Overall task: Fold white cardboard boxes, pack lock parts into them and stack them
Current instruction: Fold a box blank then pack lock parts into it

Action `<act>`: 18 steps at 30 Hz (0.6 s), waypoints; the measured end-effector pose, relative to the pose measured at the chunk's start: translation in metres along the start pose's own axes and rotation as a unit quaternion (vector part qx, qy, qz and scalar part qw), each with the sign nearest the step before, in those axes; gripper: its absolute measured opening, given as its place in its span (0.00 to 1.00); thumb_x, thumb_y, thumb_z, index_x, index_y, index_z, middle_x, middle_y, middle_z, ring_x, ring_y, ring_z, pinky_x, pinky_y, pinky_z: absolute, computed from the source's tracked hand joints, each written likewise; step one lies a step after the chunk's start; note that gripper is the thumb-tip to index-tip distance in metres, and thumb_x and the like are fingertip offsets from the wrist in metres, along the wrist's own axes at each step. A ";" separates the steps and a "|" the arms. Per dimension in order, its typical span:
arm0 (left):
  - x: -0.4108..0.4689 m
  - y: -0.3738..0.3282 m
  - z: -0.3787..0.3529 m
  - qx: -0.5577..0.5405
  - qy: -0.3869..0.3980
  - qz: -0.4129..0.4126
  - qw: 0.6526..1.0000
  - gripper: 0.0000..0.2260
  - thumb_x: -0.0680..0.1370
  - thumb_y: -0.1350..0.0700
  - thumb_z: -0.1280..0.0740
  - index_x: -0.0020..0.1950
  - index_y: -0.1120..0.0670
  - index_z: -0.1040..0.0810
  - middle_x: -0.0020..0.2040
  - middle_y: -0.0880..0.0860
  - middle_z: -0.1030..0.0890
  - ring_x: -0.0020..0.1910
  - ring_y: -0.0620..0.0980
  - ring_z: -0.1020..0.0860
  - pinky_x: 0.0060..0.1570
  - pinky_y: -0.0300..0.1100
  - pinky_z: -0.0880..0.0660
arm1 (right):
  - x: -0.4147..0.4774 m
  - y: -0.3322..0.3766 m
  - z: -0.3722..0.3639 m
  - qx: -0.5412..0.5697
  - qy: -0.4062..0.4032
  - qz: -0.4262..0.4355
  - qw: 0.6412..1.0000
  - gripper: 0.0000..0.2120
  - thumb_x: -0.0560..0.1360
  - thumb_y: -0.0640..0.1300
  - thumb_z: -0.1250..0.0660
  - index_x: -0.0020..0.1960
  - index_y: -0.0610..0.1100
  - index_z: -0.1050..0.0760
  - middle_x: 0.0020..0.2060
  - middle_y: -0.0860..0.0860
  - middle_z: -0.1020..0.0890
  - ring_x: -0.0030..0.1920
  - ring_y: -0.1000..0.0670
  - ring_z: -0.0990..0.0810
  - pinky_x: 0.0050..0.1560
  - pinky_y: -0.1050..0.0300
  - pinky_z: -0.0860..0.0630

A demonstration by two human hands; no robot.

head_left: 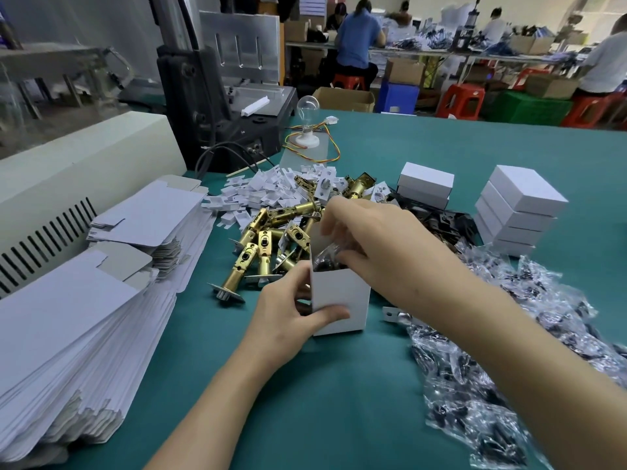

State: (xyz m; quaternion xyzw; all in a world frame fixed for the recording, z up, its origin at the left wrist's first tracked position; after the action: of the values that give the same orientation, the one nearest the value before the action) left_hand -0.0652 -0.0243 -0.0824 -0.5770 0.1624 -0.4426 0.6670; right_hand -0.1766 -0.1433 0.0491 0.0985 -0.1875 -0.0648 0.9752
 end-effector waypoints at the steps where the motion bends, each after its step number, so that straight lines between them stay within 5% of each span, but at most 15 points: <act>1: 0.001 -0.001 -0.001 0.001 -0.006 -0.008 1.000 0.23 0.68 0.41 0.19 0.60 0.38 0.23 0.53 0.39 0.14 0.53 0.41 0.15 0.50 0.36 0.19 | -0.001 -0.001 0.000 -0.001 -0.006 -0.002 1.000 0.11 0.76 0.35 0.31 0.52 0.48 0.25 0.45 0.56 0.22 0.46 0.49 0.21 0.47 0.48 0.24; 5: 0.002 -0.003 0.000 -0.002 -0.065 -0.057 0.996 0.30 0.69 0.40 0.20 0.68 0.42 0.26 0.52 0.40 0.15 0.52 0.45 0.15 0.51 0.37 0.18 | 0.000 -0.001 -0.001 -0.090 0.047 0.002 0.995 0.08 0.79 0.41 0.33 0.53 0.53 0.19 0.49 0.55 0.19 0.52 0.48 0.21 0.50 0.49 0.24; 10: 0.000 -0.006 0.001 0.004 -0.112 -0.099 0.989 0.31 0.70 0.38 0.21 0.69 0.31 0.31 0.54 0.40 0.16 0.50 0.43 0.14 0.49 0.34 0.19 | 0.000 -0.002 -0.010 -0.078 0.091 0.023 0.993 0.15 0.80 0.38 0.39 0.63 0.52 0.23 0.52 0.54 0.17 0.57 0.49 0.23 0.49 0.55 0.34; 14: 0.001 -0.002 0.000 0.014 -0.118 -0.114 0.986 0.32 0.71 0.43 0.20 0.70 0.34 0.31 0.55 0.44 0.15 0.51 0.46 0.14 0.51 0.42 0.16 | -0.011 -0.013 -0.007 0.060 -0.054 -0.003 0.997 0.15 0.76 0.32 0.37 0.58 0.46 0.21 0.49 0.54 0.15 0.53 0.50 0.18 0.53 0.49 0.23; 18: 0.001 -0.001 0.002 0.038 -0.117 -0.101 0.987 0.30 0.72 0.40 0.22 0.70 0.30 0.31 0.57 0.39 0.16 0.52 0.44 0.14 0.53 0.45 0.17 | -0.031 -0.037 -0.014 0.151 -0.230 -0.077 0.958 0.08 0.78 0.36 0.32 0.53 0.47 0.20 0.44 0.57 0.16 0.47 0.53 0.18 0.49 0.50 0.21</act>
State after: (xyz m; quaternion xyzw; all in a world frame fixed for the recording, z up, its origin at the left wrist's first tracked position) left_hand -0.0638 -0.0237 -0.0811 -0.6123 0.0071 -0.4428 0.6550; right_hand -0.2036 -0.1721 0.0173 0.2411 -0.4058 -0.1316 0.8717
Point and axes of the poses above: each hand's wrist, its own x-axis towards the middle knuckle, its own z-axis out of the back of the hand, y = z × x, the point moved 1 cm from there along x, towards the middle knuckle
